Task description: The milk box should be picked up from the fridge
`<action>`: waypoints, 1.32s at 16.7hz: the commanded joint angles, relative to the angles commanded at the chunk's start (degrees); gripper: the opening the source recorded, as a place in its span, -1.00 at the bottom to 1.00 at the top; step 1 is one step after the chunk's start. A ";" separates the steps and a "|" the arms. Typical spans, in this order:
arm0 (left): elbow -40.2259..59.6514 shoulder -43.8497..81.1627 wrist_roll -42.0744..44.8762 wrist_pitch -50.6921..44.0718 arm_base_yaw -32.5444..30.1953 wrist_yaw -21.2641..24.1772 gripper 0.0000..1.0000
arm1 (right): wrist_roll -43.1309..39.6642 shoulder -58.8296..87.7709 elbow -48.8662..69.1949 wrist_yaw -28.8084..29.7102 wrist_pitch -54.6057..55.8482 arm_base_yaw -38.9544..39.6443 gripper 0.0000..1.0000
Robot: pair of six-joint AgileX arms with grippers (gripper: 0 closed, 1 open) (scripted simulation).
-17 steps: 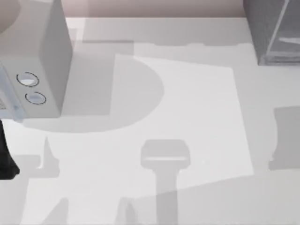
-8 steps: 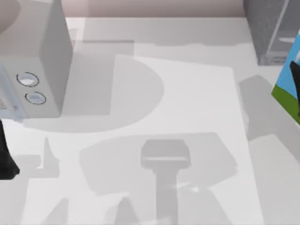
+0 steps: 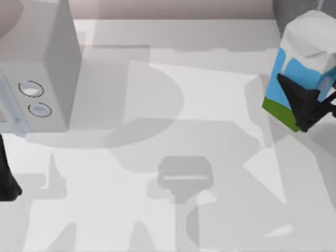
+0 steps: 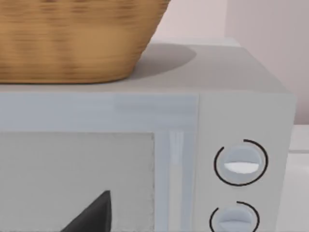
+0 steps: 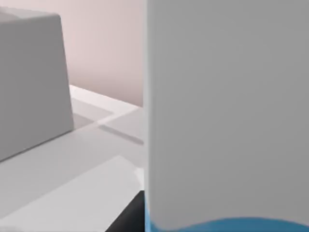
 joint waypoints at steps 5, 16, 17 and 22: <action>0.00 0.00 0.00 0.00 0.00 0.00 1.00 | -0.10 8.59 2.79 -3.24 6.80 0.32 -1.00; 0.00 0.00 0.00 0.00 0.00 0.00 1.00 | -0.15 16.14 7.59 -0.29 8.95 3.09 -1.00; 0.00 0.00 0.00 0.00 0.00 0.00 1.00 | -0.12 18.31 8.71 0.37 9.37 3.75 -1.00; 0.00 0.00 0.00 0.00 0.00 0.00 1.00 | -0.30 23.24 12.91 2.92 11.14 6.29 -1.00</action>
